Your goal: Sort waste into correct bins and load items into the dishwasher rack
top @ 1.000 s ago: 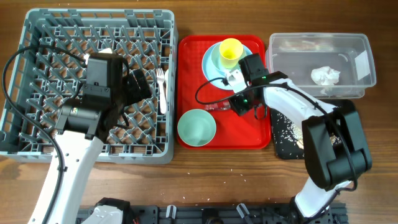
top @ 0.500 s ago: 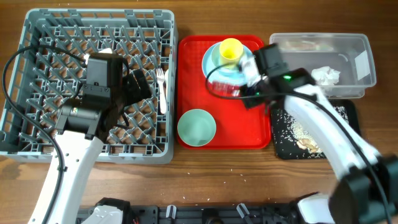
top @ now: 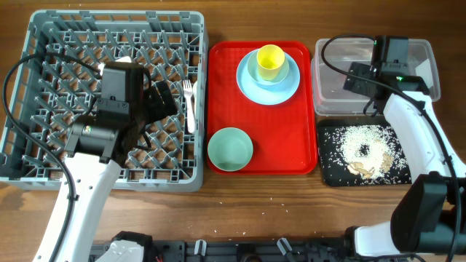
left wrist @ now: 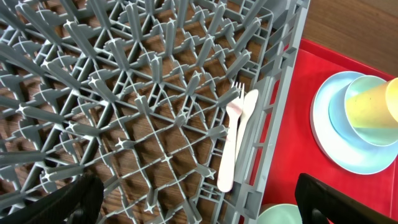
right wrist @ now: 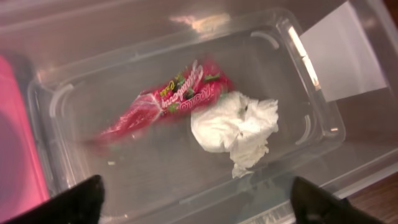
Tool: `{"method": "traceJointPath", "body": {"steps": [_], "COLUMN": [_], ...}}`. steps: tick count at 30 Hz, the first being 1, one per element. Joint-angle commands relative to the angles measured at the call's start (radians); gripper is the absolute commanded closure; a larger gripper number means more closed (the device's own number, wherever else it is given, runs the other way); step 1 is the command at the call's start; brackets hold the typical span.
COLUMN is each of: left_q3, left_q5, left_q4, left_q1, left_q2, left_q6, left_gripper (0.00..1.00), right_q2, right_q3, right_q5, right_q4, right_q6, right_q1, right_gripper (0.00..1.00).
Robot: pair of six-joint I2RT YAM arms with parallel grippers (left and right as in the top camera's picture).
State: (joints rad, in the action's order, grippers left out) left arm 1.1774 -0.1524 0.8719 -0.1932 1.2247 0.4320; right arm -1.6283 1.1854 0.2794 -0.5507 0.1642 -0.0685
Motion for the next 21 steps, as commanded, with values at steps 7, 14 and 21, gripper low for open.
{"method": "traceJointPath", "body": {"steps": [7,14,21], "left_q3": [0.001,0.001,0.001], "left_q5": [0.002,0.002,0.002], "left_q4": [-0.002,-0.002,-0.002], "left_q1": [0.006,0.006,0.006], "left_q2": [0.000,0.000,0.000], "left_q6": [0.002,0.003,0.003], "left_gripper": [0.00,0.00,0.00], "right_q2": [0.479,1.021,1.161], "right_q3": [0.039,0.039,0.037], "right_q5": [-0.241,-0.216,-0.220], "right_q4": [-0.175,-0.413,-0.581], "right_q6": [0.075,0.071,0.082], "right_q1": [-0.002,-0.002,-0.002], "right_gripper": [0.00,0.00,0.00]}}
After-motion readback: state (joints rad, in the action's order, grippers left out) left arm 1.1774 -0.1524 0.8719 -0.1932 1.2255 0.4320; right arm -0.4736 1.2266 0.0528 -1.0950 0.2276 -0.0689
